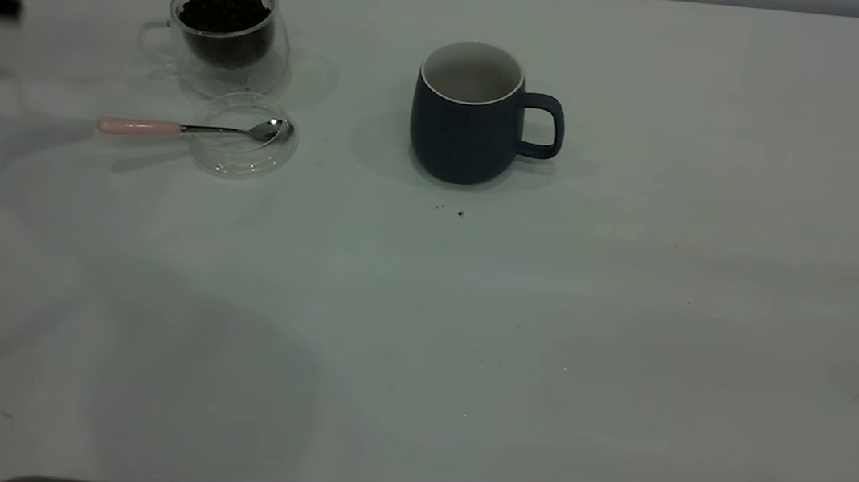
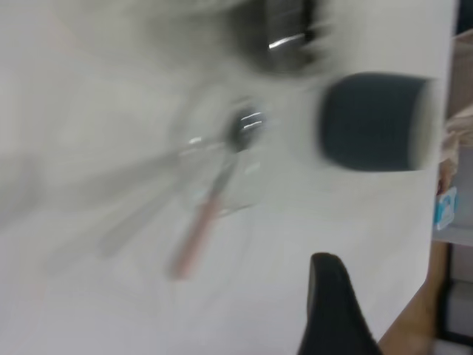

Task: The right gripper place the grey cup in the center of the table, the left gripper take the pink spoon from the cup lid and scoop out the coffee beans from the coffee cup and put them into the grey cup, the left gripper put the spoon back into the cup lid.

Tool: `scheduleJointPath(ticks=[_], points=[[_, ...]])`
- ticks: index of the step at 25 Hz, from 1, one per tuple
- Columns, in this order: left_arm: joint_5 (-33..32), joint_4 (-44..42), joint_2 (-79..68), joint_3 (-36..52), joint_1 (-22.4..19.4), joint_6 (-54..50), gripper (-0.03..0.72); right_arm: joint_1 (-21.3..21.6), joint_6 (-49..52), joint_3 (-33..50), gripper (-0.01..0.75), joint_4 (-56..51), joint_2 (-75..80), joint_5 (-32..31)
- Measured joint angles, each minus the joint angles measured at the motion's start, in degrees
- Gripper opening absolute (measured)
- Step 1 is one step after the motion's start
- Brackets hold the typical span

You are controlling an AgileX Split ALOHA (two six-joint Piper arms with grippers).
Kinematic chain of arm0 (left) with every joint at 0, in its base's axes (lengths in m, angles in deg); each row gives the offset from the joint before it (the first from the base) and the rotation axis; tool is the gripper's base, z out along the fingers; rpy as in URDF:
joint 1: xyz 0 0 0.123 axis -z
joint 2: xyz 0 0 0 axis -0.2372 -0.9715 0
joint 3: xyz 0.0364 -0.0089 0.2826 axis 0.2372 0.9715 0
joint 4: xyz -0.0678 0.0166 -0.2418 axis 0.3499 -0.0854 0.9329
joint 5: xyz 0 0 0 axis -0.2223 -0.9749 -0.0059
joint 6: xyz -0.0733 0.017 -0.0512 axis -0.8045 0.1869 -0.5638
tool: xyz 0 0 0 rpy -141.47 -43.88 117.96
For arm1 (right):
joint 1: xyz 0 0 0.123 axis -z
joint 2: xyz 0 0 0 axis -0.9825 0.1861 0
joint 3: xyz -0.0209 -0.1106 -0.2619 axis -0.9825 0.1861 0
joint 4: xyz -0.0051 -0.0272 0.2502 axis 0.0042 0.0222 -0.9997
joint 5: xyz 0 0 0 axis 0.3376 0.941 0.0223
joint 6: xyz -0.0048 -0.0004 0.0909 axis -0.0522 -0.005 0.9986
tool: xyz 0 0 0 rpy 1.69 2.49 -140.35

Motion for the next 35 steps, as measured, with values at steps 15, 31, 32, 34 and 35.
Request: scheduleJointPath(ticks=[15, 31, 32, 34, 35], points=[[-1.7, -47.8, 39.2, 1.1, 21.2, -36.1, 0.462, 0.0, 0.0, 0.0, 0.507, -0.1, 0.0, 0.0], [-1.7, -54.4, 67.9, 37.8, 28.6, -45.6, 0.462, 0.0, 0.0, 0.0, 0.507, -0.1, 0.0, -0.1], [-1.7, -54.5, 69.5, 40.7, 28.6, -45.4, 0.462, 0.0, 0.0, 0.0, 0.507, -0.1, 0.0, -0.1], [-1.7, -55.4, 73.4, 45.6, 28.6, -45.4, 0.462, 0.0, 0.0, 0.0, 0.507, -0.1, 0.0, -0.1], [-1.6, -56.0, 75.4, 47.6, 28.6, -45.4, 0.462, 0.0, 0.0, 0.0, 0.507, -0.1, 0.0, -0.1]])
